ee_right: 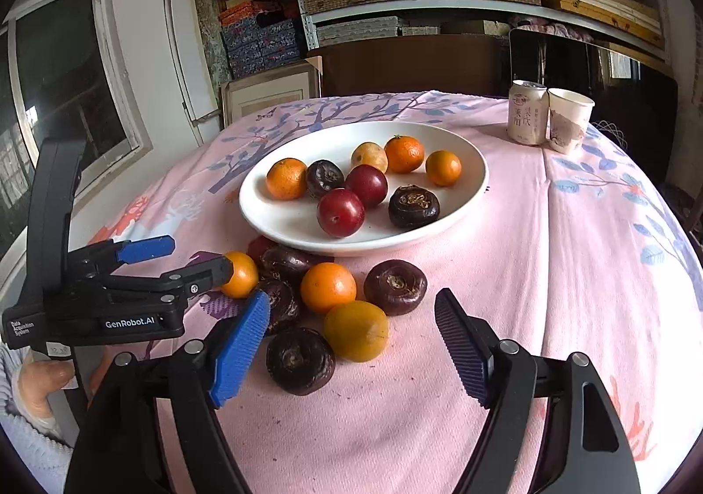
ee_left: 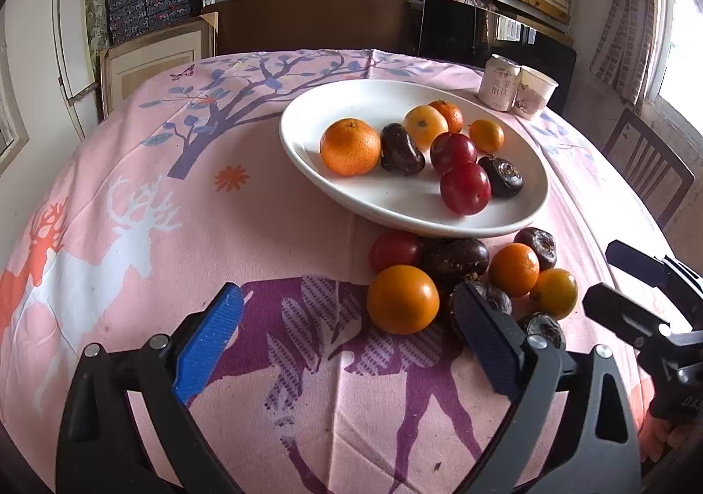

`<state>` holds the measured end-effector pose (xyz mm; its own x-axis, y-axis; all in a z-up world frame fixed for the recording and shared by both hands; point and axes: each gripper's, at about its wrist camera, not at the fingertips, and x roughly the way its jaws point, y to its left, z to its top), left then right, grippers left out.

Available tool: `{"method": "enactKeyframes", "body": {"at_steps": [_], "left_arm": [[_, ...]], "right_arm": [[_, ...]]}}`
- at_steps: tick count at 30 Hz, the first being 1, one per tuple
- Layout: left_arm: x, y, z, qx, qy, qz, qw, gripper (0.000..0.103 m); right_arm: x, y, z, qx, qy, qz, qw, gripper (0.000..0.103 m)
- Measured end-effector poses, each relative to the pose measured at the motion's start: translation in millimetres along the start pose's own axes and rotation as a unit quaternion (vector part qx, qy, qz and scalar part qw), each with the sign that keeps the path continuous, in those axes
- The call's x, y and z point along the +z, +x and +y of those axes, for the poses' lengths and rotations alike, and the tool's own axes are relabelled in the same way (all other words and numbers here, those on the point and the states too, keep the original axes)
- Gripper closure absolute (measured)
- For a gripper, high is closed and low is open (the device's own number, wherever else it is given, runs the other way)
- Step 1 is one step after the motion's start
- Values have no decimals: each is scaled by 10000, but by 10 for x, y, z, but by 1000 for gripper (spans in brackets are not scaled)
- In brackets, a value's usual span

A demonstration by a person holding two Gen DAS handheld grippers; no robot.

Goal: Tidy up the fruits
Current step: 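Grasp an orange with the left tool while the right tool grasps a dark purple fruit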

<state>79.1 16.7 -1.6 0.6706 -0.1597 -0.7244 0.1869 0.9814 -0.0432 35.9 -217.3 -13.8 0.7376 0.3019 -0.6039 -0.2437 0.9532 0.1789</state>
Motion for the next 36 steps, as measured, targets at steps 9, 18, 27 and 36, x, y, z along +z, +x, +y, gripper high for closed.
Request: {"method": "enactKeyframes", "body": {"at_steps": [9, 18, 27, 36], "left_arm": [[-34, 163, -121, 313, 358, 284, 9985, 8], [5, 275, -140, -397, 463, 459, 9971, 49], [-10, 212, -198, -362, 581, 340, 9971, 65], [9, 109, -87, -290, 392, 189, 9986, 65]], "right_arm": [[-42, 20, -97, 115, 227, 155, 9996, 22], [-75, 52, -5, 247, 17, 335, 9991, 22], [-129, 104, 161, 432, -389, 688, 9959, 22], [-146, 314, 279, 385, -573, 1139, 9911, 34]]}}
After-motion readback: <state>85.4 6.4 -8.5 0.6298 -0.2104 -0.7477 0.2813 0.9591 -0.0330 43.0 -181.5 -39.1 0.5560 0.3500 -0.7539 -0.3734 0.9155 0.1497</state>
